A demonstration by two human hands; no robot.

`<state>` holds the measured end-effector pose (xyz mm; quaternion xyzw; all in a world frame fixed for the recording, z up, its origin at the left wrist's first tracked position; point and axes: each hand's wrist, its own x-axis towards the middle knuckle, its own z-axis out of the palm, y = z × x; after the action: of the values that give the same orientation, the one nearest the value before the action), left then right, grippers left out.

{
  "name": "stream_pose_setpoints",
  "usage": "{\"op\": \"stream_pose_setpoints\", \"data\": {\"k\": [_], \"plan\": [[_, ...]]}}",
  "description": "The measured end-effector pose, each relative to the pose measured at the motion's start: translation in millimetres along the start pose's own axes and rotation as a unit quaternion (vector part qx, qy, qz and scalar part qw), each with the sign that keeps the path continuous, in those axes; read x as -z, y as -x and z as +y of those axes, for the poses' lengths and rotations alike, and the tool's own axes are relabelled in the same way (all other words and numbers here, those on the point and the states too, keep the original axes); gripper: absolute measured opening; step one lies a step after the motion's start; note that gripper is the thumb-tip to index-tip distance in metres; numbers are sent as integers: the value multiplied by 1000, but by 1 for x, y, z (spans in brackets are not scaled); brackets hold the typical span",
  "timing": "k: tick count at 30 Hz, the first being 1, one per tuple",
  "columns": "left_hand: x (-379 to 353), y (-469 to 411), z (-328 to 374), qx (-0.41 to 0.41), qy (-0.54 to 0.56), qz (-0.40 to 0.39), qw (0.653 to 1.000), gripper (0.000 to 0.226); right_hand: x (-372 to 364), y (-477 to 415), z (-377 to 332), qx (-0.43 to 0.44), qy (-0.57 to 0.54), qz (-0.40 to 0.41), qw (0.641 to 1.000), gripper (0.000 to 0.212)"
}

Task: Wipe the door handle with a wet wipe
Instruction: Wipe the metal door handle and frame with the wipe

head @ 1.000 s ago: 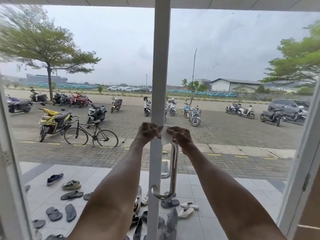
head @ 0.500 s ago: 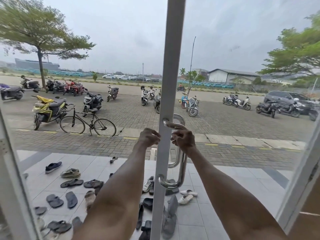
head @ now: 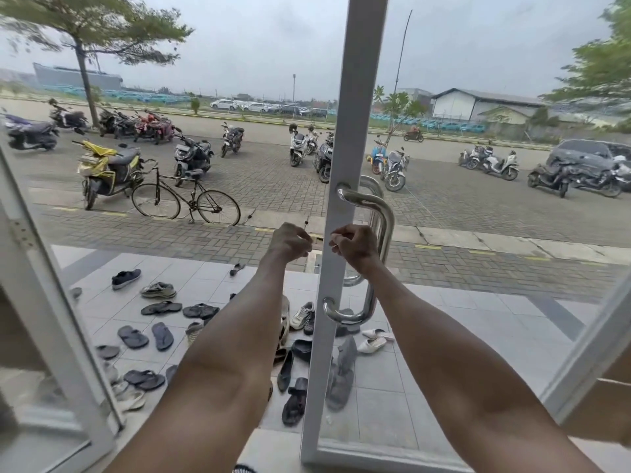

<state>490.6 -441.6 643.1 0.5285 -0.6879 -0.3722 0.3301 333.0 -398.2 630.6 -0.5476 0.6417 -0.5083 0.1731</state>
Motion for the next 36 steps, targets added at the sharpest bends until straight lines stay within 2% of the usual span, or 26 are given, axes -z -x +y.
{"op": "stream_pose_setpoints", "data": {"k": [5, 9, 14, 23, 28, 36], "plan": [[-15, 9, -73, 37, -20, 0, 999, 19, -51, 25, 45, -34, -7, -23, 999, 13], [-39, 18, -151, 92, -39, 4, 995, 20, -100, 51, 109, -66, 8, -77, 995, 14], [-89, 40, -278, 142, -87, -12, 986, 21, -174, 105, 217, -91, 47, -131, 986, 14], [-202, 79, -527, 257, -83, -20, 963, 19, -308, 224, 439, -187, 51, -232, 953, 15], [-289, 92, -634, 252, -66, -19, 965, 21, -364, 302, 569, -232, 44, -272, 933, 18], [-418, 103, -735, 203, -25, -68, 976, 22, -413, 393, 725, -285, 101, -284, 910, 24]]}}
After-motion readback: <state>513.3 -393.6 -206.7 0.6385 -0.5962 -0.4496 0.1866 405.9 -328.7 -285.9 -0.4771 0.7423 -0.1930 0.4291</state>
